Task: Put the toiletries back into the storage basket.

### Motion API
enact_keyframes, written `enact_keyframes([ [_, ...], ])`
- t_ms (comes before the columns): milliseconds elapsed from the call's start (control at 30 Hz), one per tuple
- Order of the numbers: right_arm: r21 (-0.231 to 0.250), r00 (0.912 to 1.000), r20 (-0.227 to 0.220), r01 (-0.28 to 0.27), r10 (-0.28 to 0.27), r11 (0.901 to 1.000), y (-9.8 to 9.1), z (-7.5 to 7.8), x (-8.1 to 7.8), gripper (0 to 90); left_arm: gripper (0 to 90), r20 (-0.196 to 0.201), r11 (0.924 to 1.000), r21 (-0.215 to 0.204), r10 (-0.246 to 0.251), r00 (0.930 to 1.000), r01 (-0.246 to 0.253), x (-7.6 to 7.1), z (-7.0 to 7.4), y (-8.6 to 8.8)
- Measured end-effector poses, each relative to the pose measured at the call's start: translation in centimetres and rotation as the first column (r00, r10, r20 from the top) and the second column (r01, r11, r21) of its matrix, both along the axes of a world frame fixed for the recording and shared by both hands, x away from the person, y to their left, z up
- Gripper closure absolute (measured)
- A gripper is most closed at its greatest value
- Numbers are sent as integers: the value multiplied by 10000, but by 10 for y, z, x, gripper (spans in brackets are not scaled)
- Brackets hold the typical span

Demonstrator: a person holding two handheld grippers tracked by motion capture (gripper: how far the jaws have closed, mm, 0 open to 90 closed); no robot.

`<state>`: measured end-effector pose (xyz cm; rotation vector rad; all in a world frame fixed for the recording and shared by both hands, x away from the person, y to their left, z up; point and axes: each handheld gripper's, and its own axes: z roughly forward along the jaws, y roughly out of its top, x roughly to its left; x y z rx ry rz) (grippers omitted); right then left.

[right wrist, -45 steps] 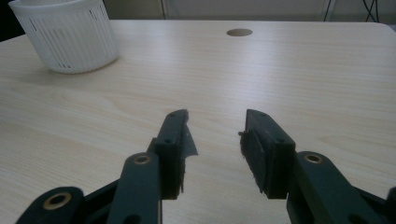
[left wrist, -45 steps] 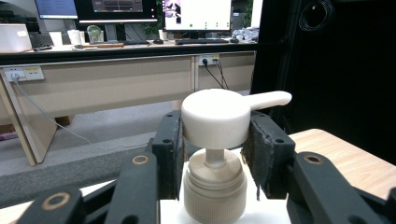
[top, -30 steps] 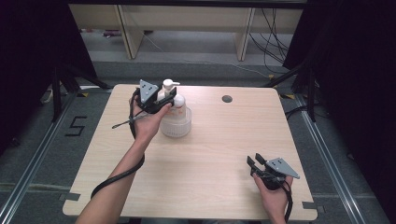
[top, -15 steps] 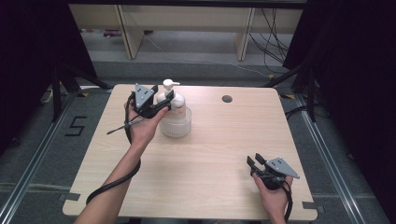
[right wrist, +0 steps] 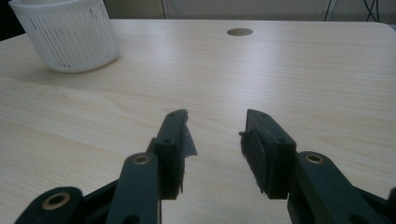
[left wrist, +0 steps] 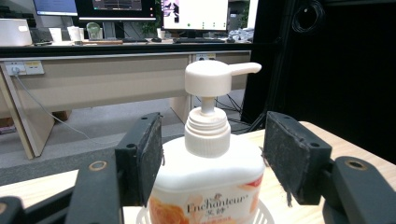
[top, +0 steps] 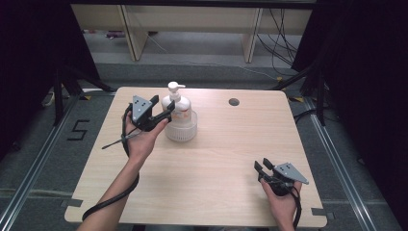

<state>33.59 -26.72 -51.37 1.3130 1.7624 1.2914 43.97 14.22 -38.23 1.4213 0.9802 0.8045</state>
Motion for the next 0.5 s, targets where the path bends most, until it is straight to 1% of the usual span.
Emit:
enact_keyframes([
  [67,-10,10000,13,10,-10,10000,0,0,0,595,369,30,10000,18,-22,10000,21,-4,-1,2],
  [133,-101,10000,-69,-35,34,9999,0,1,0,596,369,72,10000,82,-52,10000,52,-8,-2,3],
  [200,-38,10000,-27,-20,20,10000,0,0,0,596,369,91,9999,119,-71,9999,70,-12,-3,5],
  [267,-79,10000,-58,-3,2,10000,-1,0,0,595,369,109,9999,147,-82,9999,80,-16,-5,7],
  [333,-143,9999,-105,-1,-1,9999,-1,1,-1,595,369,124,9999,110,-107,9999,106,-20,-7,9],
  [367,-63,9999,37,-108,109,9999,-1,0,0,595,369,137,9998,139,-114,9998,112,-22,-9,10],
  [500,-48,9999,44,-113,113,9999,0,0,0,595,369,114,9996,182,-209,9997,207,-31,-16,11],
])
